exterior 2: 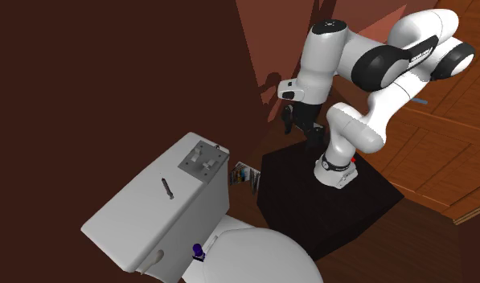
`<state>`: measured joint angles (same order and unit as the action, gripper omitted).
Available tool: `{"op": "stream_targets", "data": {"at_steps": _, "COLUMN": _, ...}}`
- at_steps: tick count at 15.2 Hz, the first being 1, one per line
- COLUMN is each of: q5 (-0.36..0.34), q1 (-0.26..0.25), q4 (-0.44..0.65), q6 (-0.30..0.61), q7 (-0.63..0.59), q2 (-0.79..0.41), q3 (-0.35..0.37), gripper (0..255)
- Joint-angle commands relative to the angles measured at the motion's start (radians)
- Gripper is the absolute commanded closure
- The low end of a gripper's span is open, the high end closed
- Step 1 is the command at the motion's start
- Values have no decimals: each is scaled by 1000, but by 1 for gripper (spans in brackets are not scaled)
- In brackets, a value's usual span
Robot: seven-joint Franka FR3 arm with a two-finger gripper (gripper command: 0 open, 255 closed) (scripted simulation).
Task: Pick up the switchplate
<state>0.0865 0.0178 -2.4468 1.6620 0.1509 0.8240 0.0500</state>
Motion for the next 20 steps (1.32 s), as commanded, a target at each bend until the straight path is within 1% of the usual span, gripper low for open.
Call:
{"op": "stream_targets", "data": {"at_steps": 1, "q5": 0, "q1": 0, "q4": 0, "q6": 0, "q7": 0, "q2": 0, "q3": 0, "gripper": 0}}
{"op": "stream_targets", "data": {"at_steps": 5, "q5": -41, "q1": 20, "q4": 42, "q6": 80, "q7": 75, "q2": -128, "q3": -51, "gripper": 0}}
{"op": "stream_targets", "data": {"at_steps": 10, "q5": -75, "q1": 39, "q4": 124, "q6": 165, "q7": 163, "q2": -300, "q3": -109, "gripper": 0}}
{"op": "stream_targets", "data": {"at_steps": 15, "q5": -89, "q1": 51, "q4": 238, "q6": 228, "q7": 247, "q2": -481, "q3": -161, "gripper": 0}}
{"op": "stream_targets", "data": {"at_steps": 20, "q5": -82, "q1": 64, "q4": 384, "q6": 265, "q7": 331, "q2": -668, "q3": -203, "gripper": 0}}
